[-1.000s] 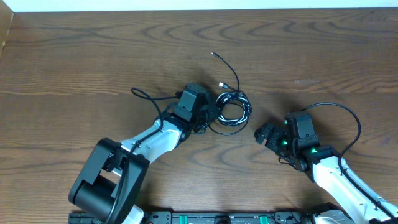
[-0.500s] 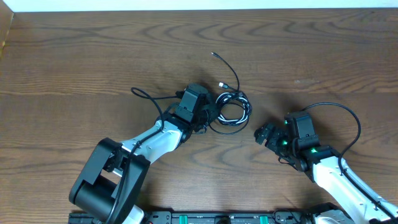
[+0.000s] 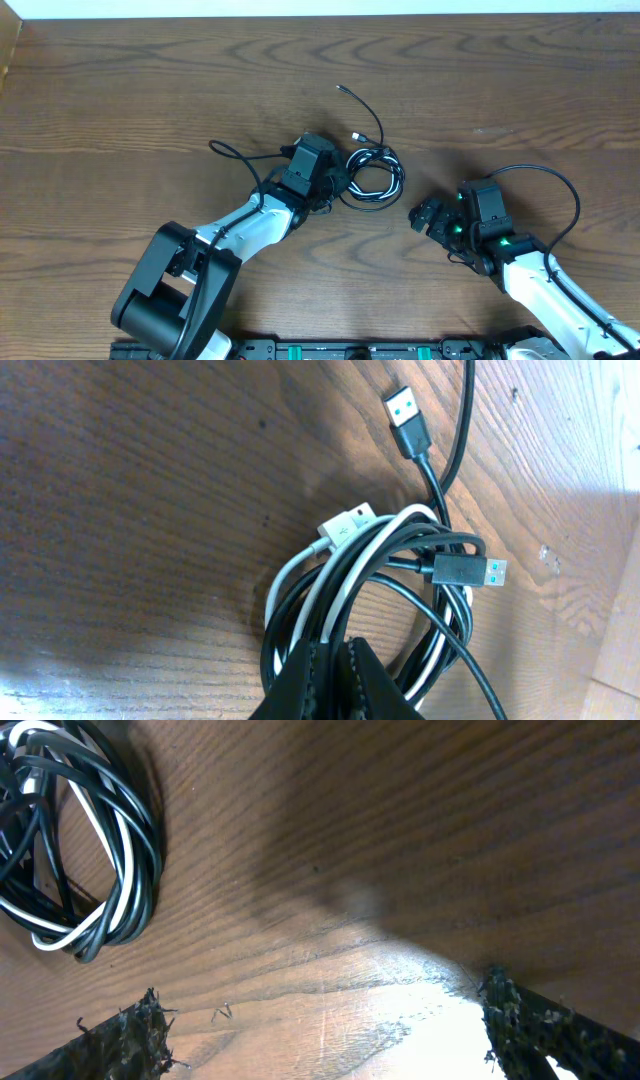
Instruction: Untangle cables
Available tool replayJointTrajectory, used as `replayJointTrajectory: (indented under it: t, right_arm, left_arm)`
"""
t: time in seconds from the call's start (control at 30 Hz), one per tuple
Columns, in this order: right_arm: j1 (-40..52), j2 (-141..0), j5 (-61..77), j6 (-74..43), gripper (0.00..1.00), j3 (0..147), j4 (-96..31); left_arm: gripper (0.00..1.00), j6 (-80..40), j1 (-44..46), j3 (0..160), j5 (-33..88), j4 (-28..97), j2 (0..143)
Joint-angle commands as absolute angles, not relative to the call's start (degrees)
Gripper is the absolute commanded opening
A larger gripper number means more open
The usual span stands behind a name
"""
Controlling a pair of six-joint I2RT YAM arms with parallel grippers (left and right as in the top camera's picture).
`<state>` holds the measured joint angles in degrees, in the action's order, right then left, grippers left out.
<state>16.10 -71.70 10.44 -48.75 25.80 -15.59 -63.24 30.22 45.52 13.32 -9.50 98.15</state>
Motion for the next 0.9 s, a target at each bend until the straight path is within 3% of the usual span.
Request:
replayJointTrajectory:
  t: [0.0,0.23,0.87]
  right_arm:
    - [16.2,-72.1,8.5,-48.1,0.99,25.4,-16.4]
    - [16.2,-72.1,8.5,-47.4,0.99,25.4,-17.2]
    - [16.2,-72.1,7.2,-47.5,0.99,25.4,-17.2]
  left_arm:
    - [0.08,-63.2,30.2,46.1,12.4,-9.5,98.6]
    - [0.07,-58.8,29.9,46.1,14.3,-10.4,94.5]
    - [0.07,-43.3,30.0,46.1,17.3,-2.2,62.0]
